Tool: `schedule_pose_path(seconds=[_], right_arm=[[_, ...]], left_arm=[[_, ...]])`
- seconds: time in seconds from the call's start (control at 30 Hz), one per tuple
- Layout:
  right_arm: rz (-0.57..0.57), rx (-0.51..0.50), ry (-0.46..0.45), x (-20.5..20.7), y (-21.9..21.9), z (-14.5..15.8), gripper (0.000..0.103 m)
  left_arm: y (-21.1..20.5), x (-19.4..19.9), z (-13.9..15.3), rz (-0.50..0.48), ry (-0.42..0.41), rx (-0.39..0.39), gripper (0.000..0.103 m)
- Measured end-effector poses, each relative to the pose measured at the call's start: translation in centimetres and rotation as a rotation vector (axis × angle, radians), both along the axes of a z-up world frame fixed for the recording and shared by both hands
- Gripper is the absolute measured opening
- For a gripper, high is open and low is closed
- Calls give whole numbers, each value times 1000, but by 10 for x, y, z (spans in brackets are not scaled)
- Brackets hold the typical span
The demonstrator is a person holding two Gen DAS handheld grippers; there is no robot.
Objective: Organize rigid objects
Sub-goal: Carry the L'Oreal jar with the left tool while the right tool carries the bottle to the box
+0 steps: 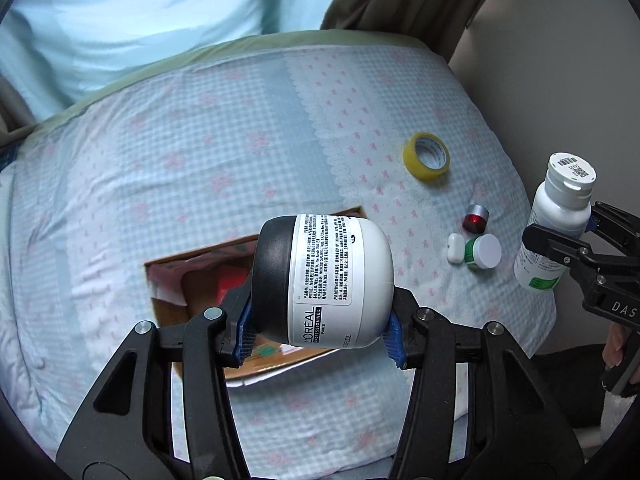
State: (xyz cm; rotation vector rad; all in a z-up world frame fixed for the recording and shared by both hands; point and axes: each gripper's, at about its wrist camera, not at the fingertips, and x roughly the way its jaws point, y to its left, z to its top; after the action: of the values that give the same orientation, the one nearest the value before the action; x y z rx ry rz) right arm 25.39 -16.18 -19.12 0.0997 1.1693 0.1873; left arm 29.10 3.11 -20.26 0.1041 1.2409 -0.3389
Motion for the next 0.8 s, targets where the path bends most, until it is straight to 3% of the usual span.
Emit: schedule_pose_path(seconds=[0.17,0.37,0.57,0.8], right_arm=[[19,54,7,2,51,1,50],[35,98,48,5,108,-20,50],[48,120,113,12,151,-60,50],[49,127,191,28,177,-120,50]], left_arm=[[63,-22,0,58,-3,21,47],[116,-36,-24,105,21,32,47],[146,-32,-67,141,73,8,47],[152,-5,-122,151,112,4,47]])
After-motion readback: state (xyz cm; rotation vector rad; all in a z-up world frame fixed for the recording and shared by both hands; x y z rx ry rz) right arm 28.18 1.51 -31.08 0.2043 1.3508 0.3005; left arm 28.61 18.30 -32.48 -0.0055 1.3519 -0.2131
